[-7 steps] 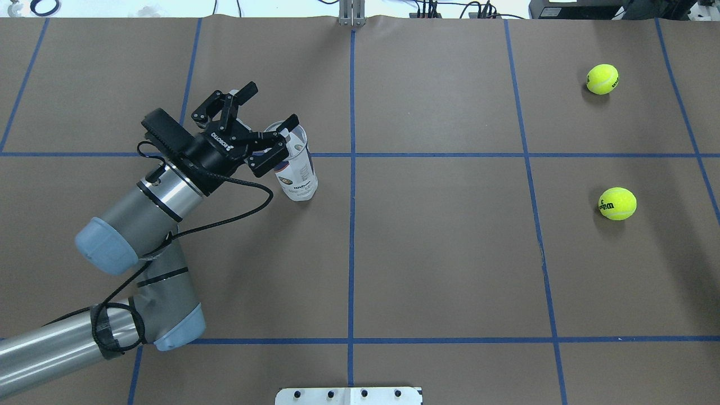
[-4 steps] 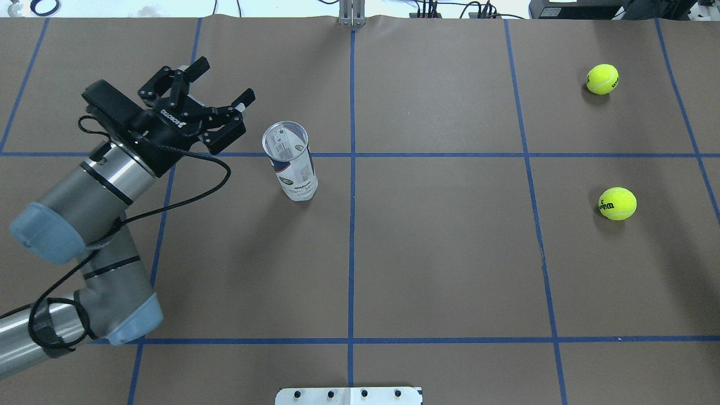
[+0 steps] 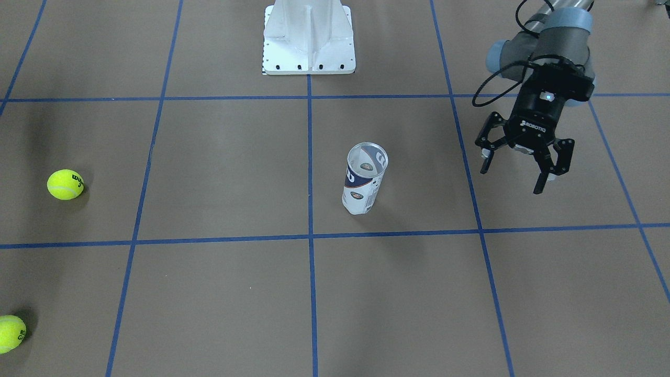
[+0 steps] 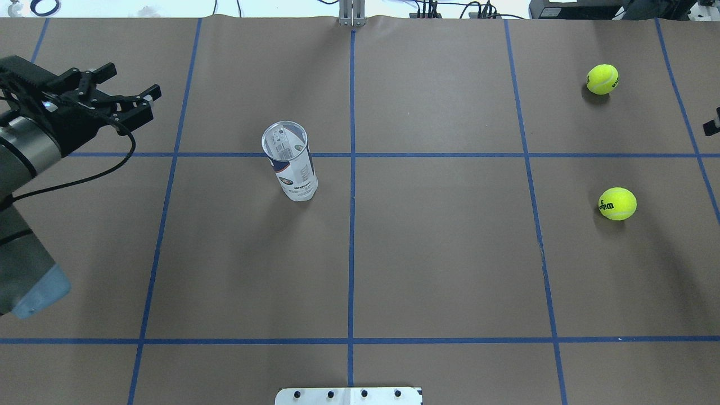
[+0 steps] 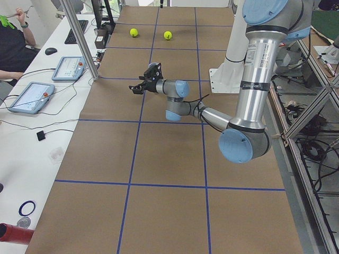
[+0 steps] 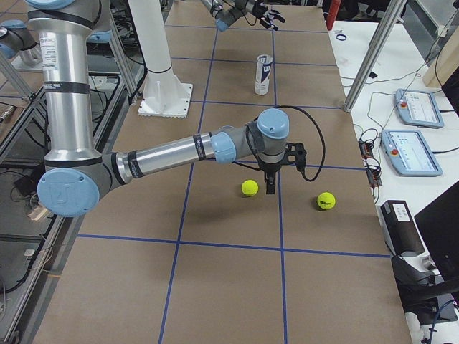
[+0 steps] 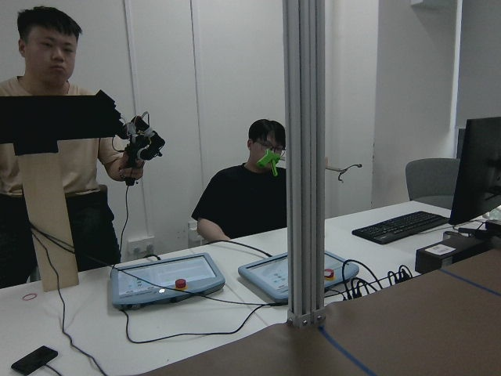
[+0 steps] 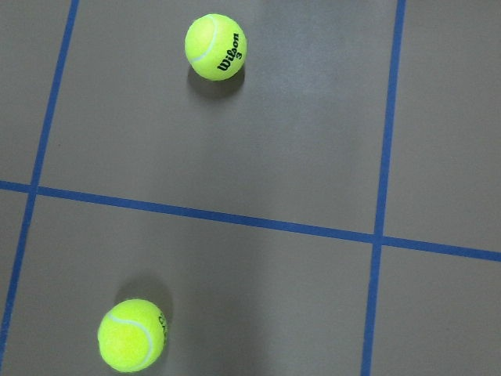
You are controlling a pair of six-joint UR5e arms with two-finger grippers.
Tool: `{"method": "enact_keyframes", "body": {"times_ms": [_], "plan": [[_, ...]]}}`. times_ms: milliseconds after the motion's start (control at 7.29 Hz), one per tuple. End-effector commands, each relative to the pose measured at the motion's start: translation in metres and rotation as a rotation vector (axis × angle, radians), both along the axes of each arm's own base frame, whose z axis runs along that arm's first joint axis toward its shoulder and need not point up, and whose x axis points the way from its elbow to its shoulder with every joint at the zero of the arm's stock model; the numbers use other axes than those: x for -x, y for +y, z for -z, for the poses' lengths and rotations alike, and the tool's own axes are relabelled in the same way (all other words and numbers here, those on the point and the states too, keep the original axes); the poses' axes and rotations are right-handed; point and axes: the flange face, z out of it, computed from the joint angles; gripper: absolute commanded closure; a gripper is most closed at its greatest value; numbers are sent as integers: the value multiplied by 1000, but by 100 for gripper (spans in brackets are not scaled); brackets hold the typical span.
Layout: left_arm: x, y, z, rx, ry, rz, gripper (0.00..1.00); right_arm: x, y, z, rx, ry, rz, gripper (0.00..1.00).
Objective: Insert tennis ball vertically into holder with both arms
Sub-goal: 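Set the can upright on the table and open the left gripper, withdrawing, then reach the right gripper to the nearer yellow tennis ball and grasp it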
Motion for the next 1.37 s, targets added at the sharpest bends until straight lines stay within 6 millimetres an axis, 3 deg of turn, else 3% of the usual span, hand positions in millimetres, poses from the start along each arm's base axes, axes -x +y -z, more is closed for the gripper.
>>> {"method": "enact_keyframes", "body": {"times_ms": [0,137,274,823,1235], "plan": [[16,-7,1,196,-20,-118,1,58,10,-4,26,35,-22,1],[17,-5,11,244,45,-112,1,68,14,-8,30,47,-5,1],[14,-5,10,287,96,-110,1,80,22,-24,52,69,20,1],[13,-6,0,306,91,-105,1,151,38,-35,46,110,154,1],[12,-8,-8,317,81,-100,1,180,26,-47,42,149,185,1]]}}
